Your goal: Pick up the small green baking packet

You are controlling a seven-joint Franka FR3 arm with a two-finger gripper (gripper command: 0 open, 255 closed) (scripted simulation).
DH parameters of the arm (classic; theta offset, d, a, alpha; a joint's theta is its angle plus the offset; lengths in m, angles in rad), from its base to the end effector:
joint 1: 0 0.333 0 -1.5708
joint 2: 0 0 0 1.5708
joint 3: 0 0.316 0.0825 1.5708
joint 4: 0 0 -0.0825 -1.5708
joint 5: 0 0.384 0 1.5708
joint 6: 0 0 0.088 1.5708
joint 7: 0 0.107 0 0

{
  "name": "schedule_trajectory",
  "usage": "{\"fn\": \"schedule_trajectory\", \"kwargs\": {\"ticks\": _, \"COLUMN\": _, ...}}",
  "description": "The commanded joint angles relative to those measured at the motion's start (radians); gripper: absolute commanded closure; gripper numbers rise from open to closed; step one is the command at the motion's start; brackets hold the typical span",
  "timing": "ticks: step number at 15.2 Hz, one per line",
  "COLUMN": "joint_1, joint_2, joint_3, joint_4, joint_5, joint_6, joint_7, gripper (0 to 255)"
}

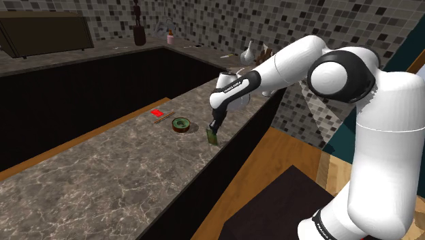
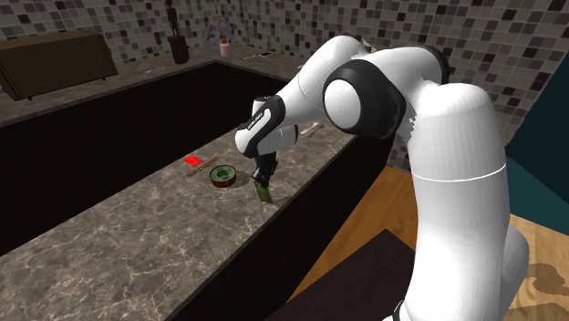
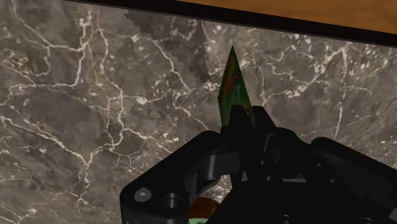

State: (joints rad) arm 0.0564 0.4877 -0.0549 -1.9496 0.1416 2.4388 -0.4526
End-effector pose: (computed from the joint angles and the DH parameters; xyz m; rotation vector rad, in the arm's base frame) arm 0.6207 0.0025 0.2278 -3.0302 -0.5398 -0.0276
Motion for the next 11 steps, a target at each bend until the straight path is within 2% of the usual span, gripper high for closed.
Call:
{"fn": "schedule_trajectory", "kwargs": {"ticks": 1, "joint_1": 0.000, "joint_2": -0.017, "joint_3": -0.002, "joint_4": 0.001, "joint_5": -0.003, "joint_6": -0.018, "joint_7": 0.001, "gripper": 255}}
{"fn": "schedule_trajectory", "kwargs": {"ticks": 11, "joint_1": 0.005, "joint_2": -0.106, "joint_3": -0.011, "joint_4": 0.016, "joint_5": -0.019, "joint_6": -0.122, "joint_7": 0.017, "gripper": 255}}
